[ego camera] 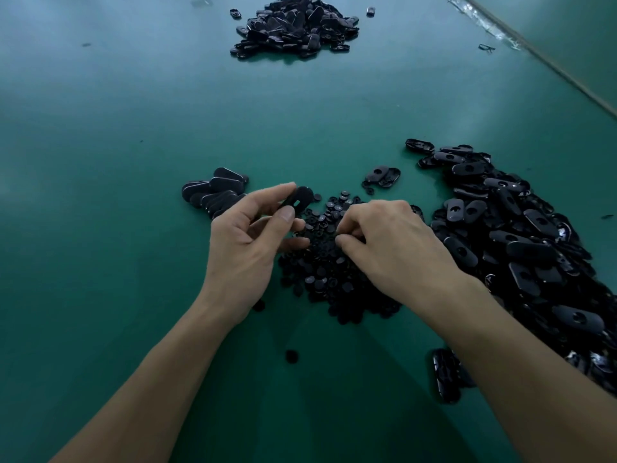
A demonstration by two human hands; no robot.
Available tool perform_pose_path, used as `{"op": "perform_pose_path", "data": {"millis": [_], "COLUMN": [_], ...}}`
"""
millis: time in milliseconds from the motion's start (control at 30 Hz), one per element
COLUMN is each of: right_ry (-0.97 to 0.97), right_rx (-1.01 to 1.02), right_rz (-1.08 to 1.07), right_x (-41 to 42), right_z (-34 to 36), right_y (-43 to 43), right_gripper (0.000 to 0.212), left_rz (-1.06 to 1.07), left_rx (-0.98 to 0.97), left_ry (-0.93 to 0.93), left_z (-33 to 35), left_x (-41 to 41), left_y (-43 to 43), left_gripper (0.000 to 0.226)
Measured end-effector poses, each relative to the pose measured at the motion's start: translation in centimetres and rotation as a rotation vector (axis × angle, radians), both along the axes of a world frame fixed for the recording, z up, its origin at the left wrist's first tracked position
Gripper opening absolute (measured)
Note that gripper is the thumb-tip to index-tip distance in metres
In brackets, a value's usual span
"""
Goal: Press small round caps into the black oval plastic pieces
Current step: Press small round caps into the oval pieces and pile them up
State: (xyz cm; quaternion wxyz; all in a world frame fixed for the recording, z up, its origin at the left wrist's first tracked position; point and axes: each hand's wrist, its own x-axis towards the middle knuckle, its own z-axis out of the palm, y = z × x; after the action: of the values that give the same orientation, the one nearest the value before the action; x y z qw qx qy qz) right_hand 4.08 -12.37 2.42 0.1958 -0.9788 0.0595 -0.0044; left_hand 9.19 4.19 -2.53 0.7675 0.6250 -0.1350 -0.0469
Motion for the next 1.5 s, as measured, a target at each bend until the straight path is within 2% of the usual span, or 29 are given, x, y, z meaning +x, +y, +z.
{"op": "perform_pose_path", "data": {"millis": [133, 533, 800, 867, 967, 1200, 1433, 1500], "right_ry": [-0.011, -0.04, -0.089, -0.103, -0.12, -0.15, -0.191, -0.202], "right_rx": [0.047, 0.039, 0.255, 0.291, 0.286, 0.32, 0.372, 0.392], "right_rz": [-0.02, -0.017, -0.001, 0.009, 0.026, 0.032, 0.084, 0.085], "right_x": [0.1, 0.2, 0.5, 0.5, 0.4, 0.4, 0.3, 0.3], "right_z": [0.1, 0.2, 0.7, 0.9, 1.1, 1.2, 1.7, 1.8], "right_y": [0.0, 0.0, 0.3, 0.5, 0.8, 0.5, 1.0, 1.1], "right_gripper": [0.013, 0.011, 0.01, 0.015, 0.025, 0.016, 0.022, 0.017], "left_rz": [0.001, 0.03, 0.048, 0.047, 0.042, 0.059, 0.023, 0.02], "left_rx": [0.005, 0.047, 0.082, 0.099, 0.105, 0.111, 0.139, 0.135], "left_ry": [-0.001, 0.0, -0.015, -0.023, -0.019, -0.007, -0.022, -0.017], "left_z": [-0.1, 0.4, 0.3, 0.3, 0.3, 0.3, 0.6, 0.6], "left_x": [0.0, -0.2, -0.1, -0.1, -0.1, -0.2, -0.3, -0.3], "left_y": [0.2, 0.0, 0.1, 0.1, 0.1, 0.2, 0.3, 0.3], "left_gripper": [0.018, 0.021, 0.02, 0.02, 0.021, 0.02, 0.018, 0.018]}}
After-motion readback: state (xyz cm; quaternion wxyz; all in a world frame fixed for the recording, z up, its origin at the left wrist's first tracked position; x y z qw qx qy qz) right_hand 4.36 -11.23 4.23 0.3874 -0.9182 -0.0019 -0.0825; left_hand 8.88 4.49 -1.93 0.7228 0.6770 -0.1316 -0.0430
